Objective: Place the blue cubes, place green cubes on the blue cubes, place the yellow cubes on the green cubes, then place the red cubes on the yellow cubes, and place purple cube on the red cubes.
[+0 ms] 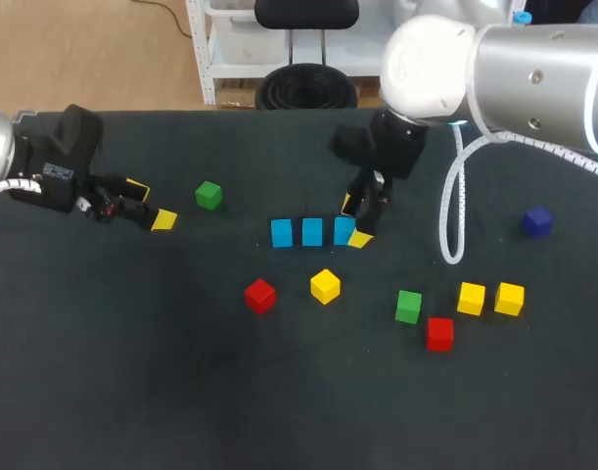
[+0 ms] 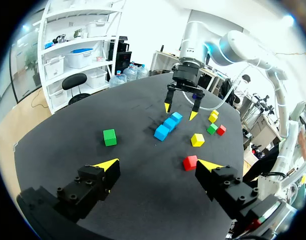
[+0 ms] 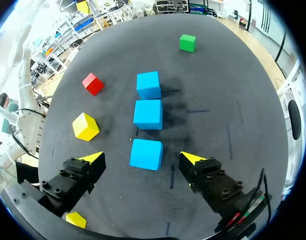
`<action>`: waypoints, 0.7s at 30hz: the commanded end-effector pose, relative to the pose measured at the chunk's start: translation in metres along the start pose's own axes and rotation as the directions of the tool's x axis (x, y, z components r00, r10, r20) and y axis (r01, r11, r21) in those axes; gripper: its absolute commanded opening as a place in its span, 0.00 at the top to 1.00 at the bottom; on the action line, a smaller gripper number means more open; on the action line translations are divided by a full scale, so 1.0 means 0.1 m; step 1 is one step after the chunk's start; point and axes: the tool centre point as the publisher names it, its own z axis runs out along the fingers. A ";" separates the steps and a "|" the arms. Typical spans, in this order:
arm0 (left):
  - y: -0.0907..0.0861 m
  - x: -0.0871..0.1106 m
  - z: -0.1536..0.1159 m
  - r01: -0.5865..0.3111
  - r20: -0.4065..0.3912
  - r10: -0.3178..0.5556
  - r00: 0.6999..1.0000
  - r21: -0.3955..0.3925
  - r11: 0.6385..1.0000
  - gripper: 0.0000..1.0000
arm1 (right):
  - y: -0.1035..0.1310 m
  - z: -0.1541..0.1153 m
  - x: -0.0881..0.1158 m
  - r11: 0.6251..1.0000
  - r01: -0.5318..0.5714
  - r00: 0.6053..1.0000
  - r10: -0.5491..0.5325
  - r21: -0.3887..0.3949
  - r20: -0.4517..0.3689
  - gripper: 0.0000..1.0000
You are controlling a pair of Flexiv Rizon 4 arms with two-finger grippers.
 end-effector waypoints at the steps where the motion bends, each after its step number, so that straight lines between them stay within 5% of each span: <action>1: 0.00 0.01 0.00 -0.002 0.005 0.002 1.000 0.000 1.000 0.00 | 0.02 0.01 0.01 1.000 0.003 1.000 -0.003 -0.003 0.004 0.42; 2: 0.00 0.01 0.00 -0.002 0.005 0.002 1.000 0.000 1.000 0.00 | 0.03 0.02 0.01 1.000 0.003 1.000 -0.003 -0.004 0.004 0.50; 6: 0.00 0.01 0.00 -0.002 0.005 0.002 1.000 0.000 1.000 0.00 | 0.03 0.03 0.00 1.000 0.007 1.000 -0.007 -0.008 0.004 0.55; 21: 0.00 0.01 0.00 -0.002 0.005 0.002 1.000 0.000 1.000 0.00 | 0.05 0.04 0.01 1.000 0.004 1.000 -0.004 -0.016 0.002 0.55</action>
